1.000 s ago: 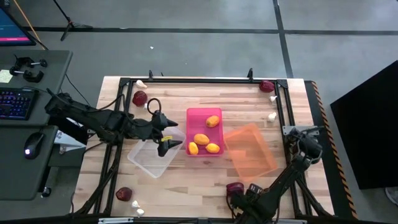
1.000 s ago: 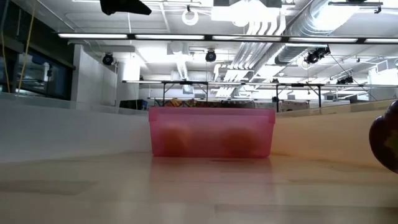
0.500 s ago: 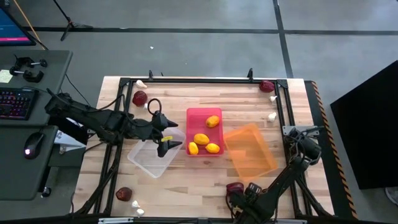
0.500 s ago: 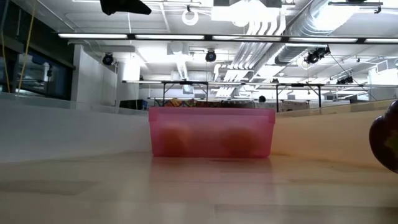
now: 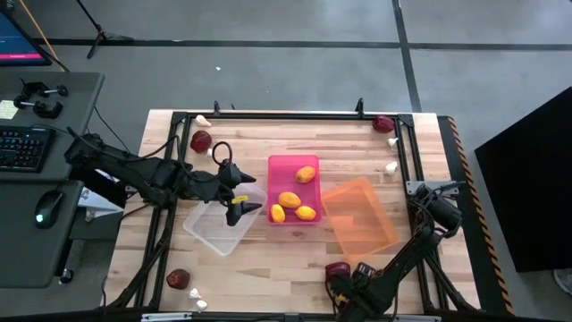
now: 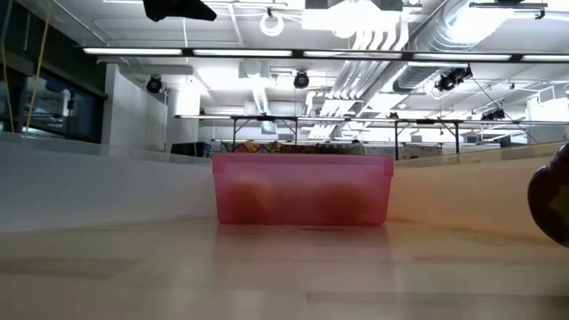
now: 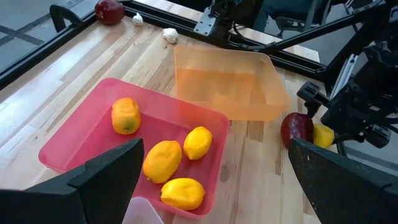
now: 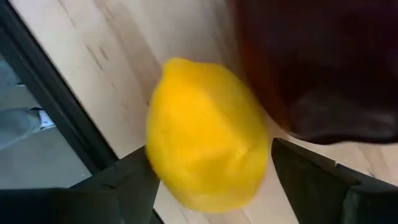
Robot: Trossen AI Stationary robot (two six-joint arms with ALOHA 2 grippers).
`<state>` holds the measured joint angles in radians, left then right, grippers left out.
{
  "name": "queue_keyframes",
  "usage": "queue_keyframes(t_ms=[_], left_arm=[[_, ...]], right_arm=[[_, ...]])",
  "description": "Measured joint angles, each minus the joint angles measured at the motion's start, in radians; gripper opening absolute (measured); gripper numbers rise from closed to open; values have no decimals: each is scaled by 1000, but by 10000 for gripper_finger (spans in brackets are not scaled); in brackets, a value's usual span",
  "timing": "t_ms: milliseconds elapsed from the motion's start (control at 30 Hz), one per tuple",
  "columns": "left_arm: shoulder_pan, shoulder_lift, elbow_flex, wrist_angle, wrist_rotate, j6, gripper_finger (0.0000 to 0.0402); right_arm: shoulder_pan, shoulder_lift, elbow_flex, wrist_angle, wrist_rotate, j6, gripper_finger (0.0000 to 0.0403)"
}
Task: Sort produce into baskets
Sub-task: Put the yellow lemon into the red bin
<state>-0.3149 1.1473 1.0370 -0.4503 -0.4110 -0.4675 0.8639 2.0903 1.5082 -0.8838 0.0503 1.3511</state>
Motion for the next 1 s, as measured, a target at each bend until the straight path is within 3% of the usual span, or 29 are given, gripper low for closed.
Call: queue_keyframes(t_ms=[267, 400, 533, 667, 800, 900, 1000], left_arm=[[0, -10, 0, 13, 2, -2, 387], [0, -63, 2, 96, 29, 1, 387], [0, -145, 2, 148, 33, 32, 387], [0, -221, 2, 166, -35, 51, 387], [0, -269, 1, 173, -15, 78, 387], [-4, -287, -29, 323, 98, 144, 387], [-22, -288, -71, 499, 148, 133, 387]], right_arm=[[0, 0, 2, 10, 10, 26, 179], [23, -10, 38, -22, 11, 42, 127], [80, -60, 72, -92, -2, 76, 121], [127, -143, 82, -207, 23, 185, 133], [116, -243, 82, -276, 187, 256, 137], [53, -299, 83, -315, 412, 240, 138], [-56, -312, 83, -322, 584, 124, 138]])
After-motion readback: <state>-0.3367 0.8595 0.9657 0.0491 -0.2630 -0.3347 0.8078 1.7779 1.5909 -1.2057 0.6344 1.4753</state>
